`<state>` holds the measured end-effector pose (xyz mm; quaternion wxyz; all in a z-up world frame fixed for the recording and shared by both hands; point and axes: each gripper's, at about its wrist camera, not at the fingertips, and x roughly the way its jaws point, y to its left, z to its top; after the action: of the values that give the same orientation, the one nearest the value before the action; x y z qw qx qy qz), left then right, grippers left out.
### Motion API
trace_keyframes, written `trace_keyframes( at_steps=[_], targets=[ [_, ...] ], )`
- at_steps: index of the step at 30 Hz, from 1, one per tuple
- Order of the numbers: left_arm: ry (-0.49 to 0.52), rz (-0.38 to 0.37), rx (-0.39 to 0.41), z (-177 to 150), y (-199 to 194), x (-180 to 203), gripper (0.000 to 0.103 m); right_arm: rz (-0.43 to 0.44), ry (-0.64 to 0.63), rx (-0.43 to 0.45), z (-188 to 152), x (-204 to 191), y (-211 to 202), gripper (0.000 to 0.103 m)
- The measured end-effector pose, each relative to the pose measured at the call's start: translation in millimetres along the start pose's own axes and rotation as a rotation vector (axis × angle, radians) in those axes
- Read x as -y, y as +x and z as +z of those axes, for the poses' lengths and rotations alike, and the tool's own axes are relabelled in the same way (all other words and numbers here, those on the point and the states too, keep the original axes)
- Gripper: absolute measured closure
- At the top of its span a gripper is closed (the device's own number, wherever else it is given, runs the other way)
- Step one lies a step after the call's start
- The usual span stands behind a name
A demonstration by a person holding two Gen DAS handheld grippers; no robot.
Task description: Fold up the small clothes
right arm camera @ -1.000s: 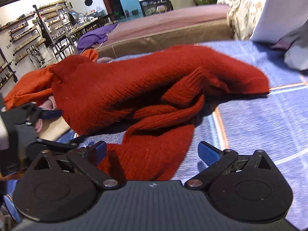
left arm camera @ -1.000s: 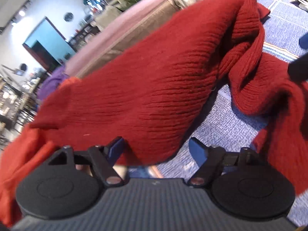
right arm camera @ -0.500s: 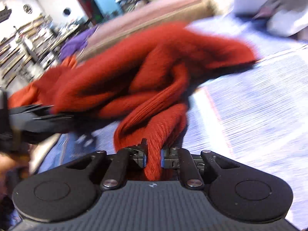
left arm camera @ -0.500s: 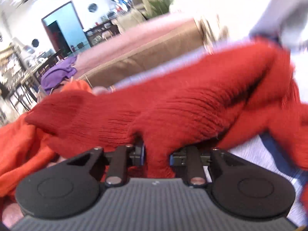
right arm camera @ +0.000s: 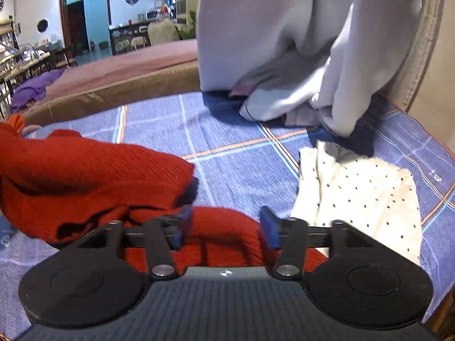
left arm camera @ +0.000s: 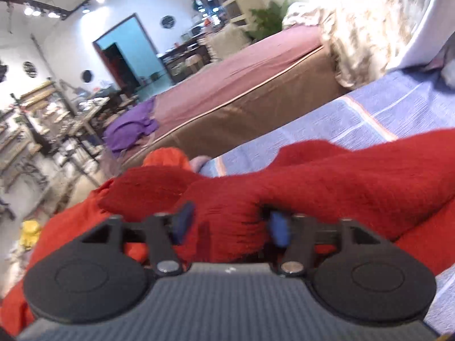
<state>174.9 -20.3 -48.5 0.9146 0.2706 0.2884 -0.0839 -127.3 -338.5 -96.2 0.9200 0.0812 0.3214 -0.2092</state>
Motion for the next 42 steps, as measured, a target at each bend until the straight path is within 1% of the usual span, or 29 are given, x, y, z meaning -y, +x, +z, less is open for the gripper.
trace_keyframes(
  at_steps=[1, 2, 3, 5, 6, 7, 8, 9, 11, 12, 13, 15, 18, 19, 21, 22, 23, 24, 25, 27, 29, 30, 32, 33, 34, 35, 37, 39, 42],
  targets=[
    [0.000, 0.015, 0.007, -7, -9, 0, 0.029, 0.039, 0.001, 0.025, 6, -10, -2, 0.000],
    [-0.005, -0.007, 0.023, -12, -20, 0, 0.029, 0.076, -0.010, 0.039, 7, -18, 0, 0.000],
    [-0.013, -0.051, 0.033, -15, -33, 3, 0.028, 0.106, -0.029, 0.041, 8, -26, 1, 0.000],
    [-0.053, -0.153, 0.047, -24, -58, 9, 0.017, 0.139, -0.059, 0.035, 12, -46, 9, 0.000],
    [-0.060, -0.215, 0.071, -31, -70, 15, 0.008, 0.171, -0.071, 0.028, 11, -51, 13, 0.000],
    [-0.042, -0.274, 0.100, -38, -81, 25, 0.006, 0.203, -0.082, 0.020, 9, -54, 20, 0.000],
    [-0.005, -0.307, 0.119, -46, -90, 40, 0.006, 0.205, -0.083, 0.011, 8, -56, 30, 0.000],
    [0.046, -0.316, 0.122, -54, -95, 59, 0.006, 0.191, -0.074, -0.001, 6, -56, 37, 0.000],
    [0.188, -0.318, 0.123, -69, -94, 99, 0.017, 0.182, -0.039, -0.046, 5, -51, 57, 0.000],
    [0.266, -0.331, 0.116, -78, -89, 117, 0.027, 0.186, -0.014, -0.073, 6, -47, 63, 0.000],
    [0.336, -0.344, 0.109, -85, -82, 133, 0.032, 0.192, 0.016, -0.085, 5, -43, 64, 0.000],
    [0.440, -0.325, 0.115, -98, -71, 157, 0.034, 0.212, 0.046, -0.084, 4, -37, 60, 0.000],
    [0.578, -0.298, 0.134, -112, -50, 176, 0.039, 0.190, 0.005, -0.079, 1, -32, 54, 0.000],
    [0.621, -0.273, 0.141, -114, -42, 183, 0.038, 0.181, 0.000, -0.078, 1, -30, 54, 0.000],
    [0.696, -0.227, 0.191, -118, -29, 194, 0.038, 0.183, 0.003, -0.081, 0, -25, 59, 0.000],
    [0.717, -0.207, 0.206, -116, -23, 198, 0.042, 0.190, 0.003, -0.083, 0, -22, 62, 0.000],
    [0.730, -0.196, 0.207, -112, -17, 203, 0.050, 0.194, 0.000, -0.081, 1, -20, 65, 0.000],
    [0.737, -0.186, 0.190, -108, -10, 209, 0.080, 0.196, -0.001, -0.077, 3, -19, 68, 0.000],
    [0.743, -0.166, 0.163, -105, 1, 215, 0.089, 0.201, 0.004, -0.073, 6, -17, 73, 0.000],
    [0.756, -0.134, 0.176, -107, 14, 224, 0.091, 0.240, 0.034, -0.066, 13, -13, 84, 0.000],
    [0.744, -0.120, 0.179, -108, 16, 229, 0.091, 0.269, 0.076, -0.098, 20, -9, 106, 0.000],
    [0.725, -0.126, 0.176, -108, 15, 227, 0.091, 0.270, 0.109, -0.124, 22, -8, 118, 0.000],
    [0.654, -0.153, 0.170, -106, 9, 218, 0.092, 0.330, 0.198, -0.149, 21, -5, 140, 0.000],
    [0.614, -0.161, 0.178, -103, 5, 209, 0.092, 0.366, 0.237, -0.165, 20, -4, 149, 0.025],
    [0.575, -0.154, 0.191, -99, 1, 201, 0.092, 0.393, 0.277, -0.181, 18, -4, 156, 0.082],
    [0.542, -0.141, 0.209, -95, -5, 191, 0.092, 0.403, 0.304, -0.188, 17, -5, 158, 0.083],
    [0.466, -0.109, 0.260, -87, -23, 173, 0.092, 0.410, 0.321, -0.130, 18, -8, 139, 0.086],
    [0.377, -0.084, 0.302, -74, -43, 153, 0.092, 0.442, 0.303, -0.055, 23, -10, 108, 0.087],
    [0.225, -0.090, 0.330, -49, -79, 116, 0.092, 0.501, 0.308, 0.028, 40, -9, 52, 0.089]
  ],
)
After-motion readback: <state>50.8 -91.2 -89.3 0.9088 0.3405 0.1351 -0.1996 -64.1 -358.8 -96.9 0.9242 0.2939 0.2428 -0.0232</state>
